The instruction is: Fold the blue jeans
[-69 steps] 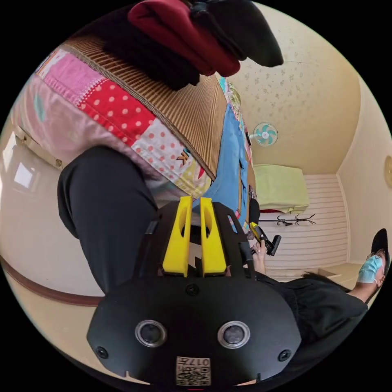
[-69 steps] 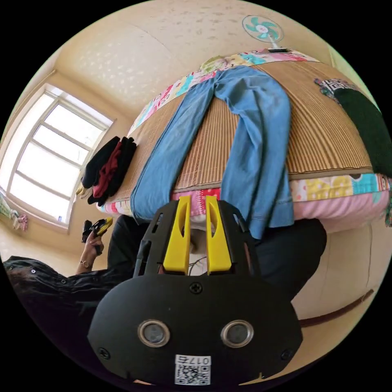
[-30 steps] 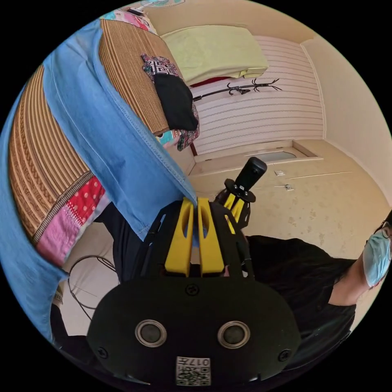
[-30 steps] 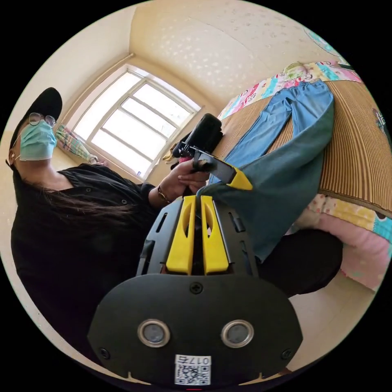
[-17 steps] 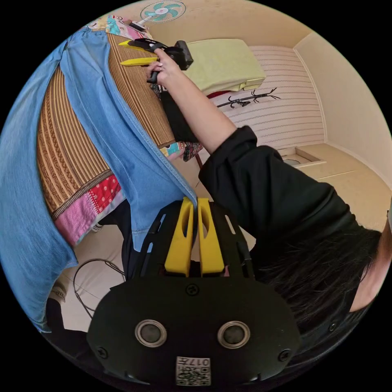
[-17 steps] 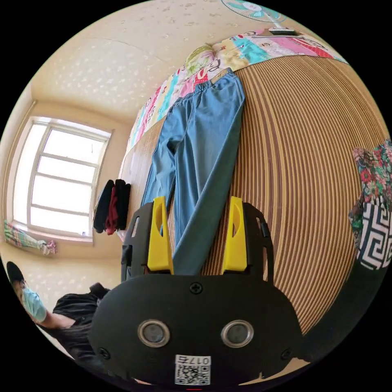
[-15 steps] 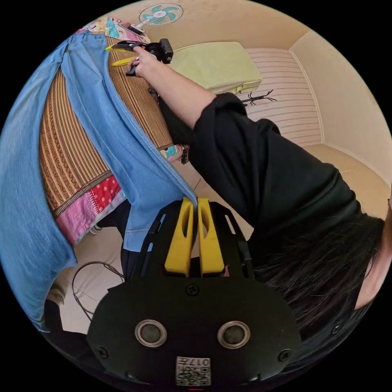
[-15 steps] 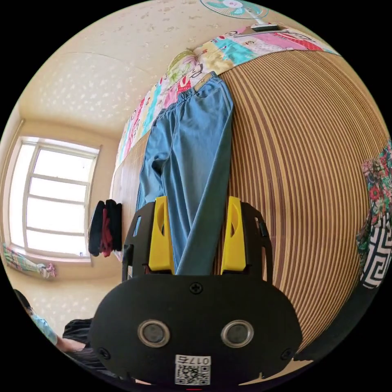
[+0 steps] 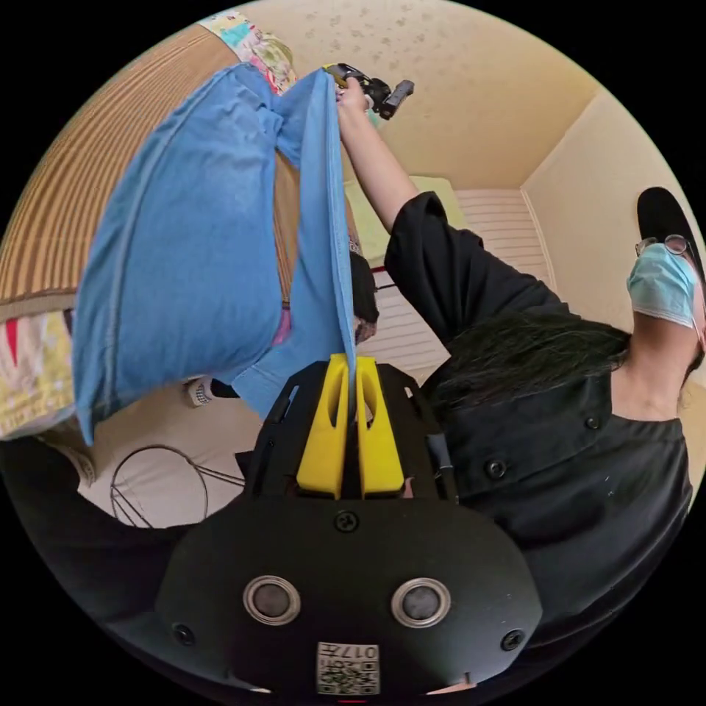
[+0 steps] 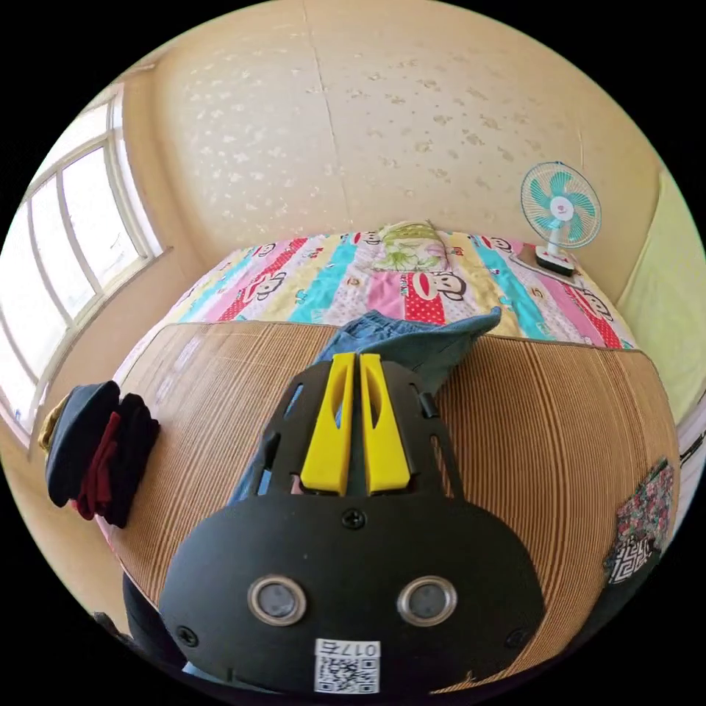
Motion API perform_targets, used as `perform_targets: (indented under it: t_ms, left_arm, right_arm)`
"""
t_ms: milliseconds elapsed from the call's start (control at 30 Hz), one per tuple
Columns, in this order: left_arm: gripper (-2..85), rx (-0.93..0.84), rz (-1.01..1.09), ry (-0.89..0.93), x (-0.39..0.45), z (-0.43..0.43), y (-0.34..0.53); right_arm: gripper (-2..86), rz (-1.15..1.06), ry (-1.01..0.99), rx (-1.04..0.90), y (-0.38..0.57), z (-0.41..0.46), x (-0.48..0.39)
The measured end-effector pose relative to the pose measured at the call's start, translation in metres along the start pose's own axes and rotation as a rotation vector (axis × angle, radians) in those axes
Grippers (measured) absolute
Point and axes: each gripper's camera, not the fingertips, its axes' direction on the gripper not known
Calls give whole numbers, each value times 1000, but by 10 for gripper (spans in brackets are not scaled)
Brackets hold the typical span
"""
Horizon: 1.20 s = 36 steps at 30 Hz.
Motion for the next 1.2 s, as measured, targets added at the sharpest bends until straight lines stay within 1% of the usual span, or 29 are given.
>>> perform_targets:
  t_ms: [33,67,133,200,233,300,400,500,533,567,633,700,733,800,867,900,1000,1100,1200]
  left_arm:
    - [-7,19,-15,-25,-3,-8,7]
    - [-4,53,-52,-75,-9,-25,21]
    - [5,81,-127,-153,-22,-45,40]
    - [46,142,-198,-256,-30,-69,65]
    - [49,161,-203,-280,-30,-75,70]
    - [68,210,-199,-375,-24,-93,81]
    - [94,226,-154,-501,-15,-100,73]
    - [100,189,-60,-508,-9,-86,45]
    - [100,175,-40,-502,-7,-81,39]
    - [100,141,-1,-494,-4,-69,27]
    - [98,83,27,-530,1,-49,14]
    - [84,21,42,-616,7,-23,9]
    - [78,17,47,-637,8,-19,10]
    - [59,22,48,-697,12,-6,17]
    - [52,22,48,-724,17,0,20]
    - [37,17,46,-740,20,4,22]
    - [6,11,14,-772,25,6,24]
    - [7,77,44,-732,41,-4,36]
    - [53,84,34,-769,40,-3,43]
  right_arm:
    - [47,4,-93,-58,-7,21,-23]
    - [56,3,-139,-96,-9,33,-32]
    - [80,17,-237,-231,-4,71,-59]
    - [89,51,-319,-242,15,71,-64]
    - [92,58,-380,-234,33,60,-65]
    - [98,49,-413,-250,71,38,-62]
    - [111,36,-318,-296,159,-10,-50]
    - [122,107,-241,-331,258,-57,-30]
    - [124,162,-246,-343,294,-74,-23]
    - [125,187,-257,-345,311,-82,-21]
    - [122,290,-305,-330,369,-114,-17]
    - [114,334,-337,-332,401,-128,-22]
    - [102,324,-346,-327,415,-135,-28]
    - [80,310,-324,-302,429,-145,-35]
    - [55,311,-348,-361,432,-143,-41]
    - [42,273,-378,-415,432,-138,-48]
    - [24,210,-311,-409,433,-149,-58]
    - [17,218,-316,-396,431,-162,-54]
    - [15,185,-336,-374,429,-169,-50]
